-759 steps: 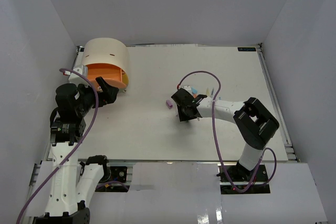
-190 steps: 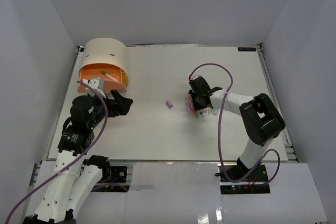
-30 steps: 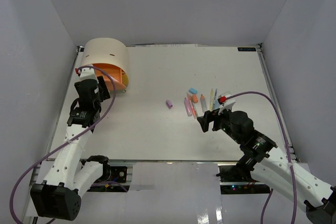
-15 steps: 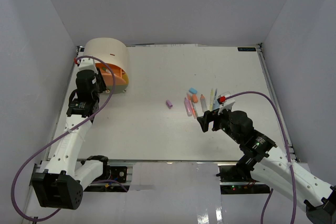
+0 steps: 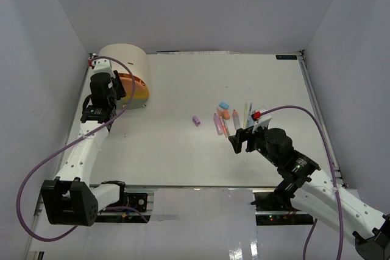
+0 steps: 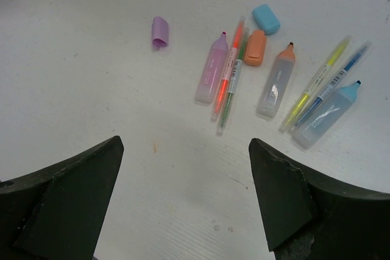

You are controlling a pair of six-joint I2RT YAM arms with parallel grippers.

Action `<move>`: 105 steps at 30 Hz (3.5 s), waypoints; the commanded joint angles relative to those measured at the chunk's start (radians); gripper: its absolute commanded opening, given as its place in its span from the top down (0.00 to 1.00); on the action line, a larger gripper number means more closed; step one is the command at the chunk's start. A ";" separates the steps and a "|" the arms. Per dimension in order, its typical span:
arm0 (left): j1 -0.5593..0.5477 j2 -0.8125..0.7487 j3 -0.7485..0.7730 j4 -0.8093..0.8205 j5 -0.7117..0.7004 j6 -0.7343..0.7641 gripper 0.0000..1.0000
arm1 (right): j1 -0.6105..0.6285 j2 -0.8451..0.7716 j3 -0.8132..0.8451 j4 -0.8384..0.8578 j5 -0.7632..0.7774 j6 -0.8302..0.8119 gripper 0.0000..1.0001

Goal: Sort the stationery into containers
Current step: Close the drawer in the storage box, then open the drawer in the storage box.

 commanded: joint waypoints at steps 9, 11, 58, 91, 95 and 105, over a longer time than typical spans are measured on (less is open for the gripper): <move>0.013 0.058 0.067 0.098 0.049 0.007 0.45 | 0.004 -0.001 -0.006 0.028 0.002 -0.016 0.10; 0.014 0.068 0.075 0.098 0.054 0.002 0.45 | 0.004 0.000 -0.004 0.028 0.002 -0.016 0.10; 0.307 -0.205 -0.466 0.367 0.483 -0.613 0.29 | 0.004 -0.066 -0.032 0.034 -0.044 0.020 0.10; 0.327 0.065 -0.494 0.788 0.552 -0.693 0.42 | 0.004 -0.051 -0.041 0.057 -0.055 0.011 0.10; 0.327 0.102 -0.474 0.797 0.557 -0.687 0.42 | 0.004 -0.051 -0.041 0.057 -0.053 0.009 0.10; 0.327 0.154 -0.439 0.823 0.563 -0.685 0.42 | 0.004 -0.046 -0.041 0.057 -0.044 0.012 0.10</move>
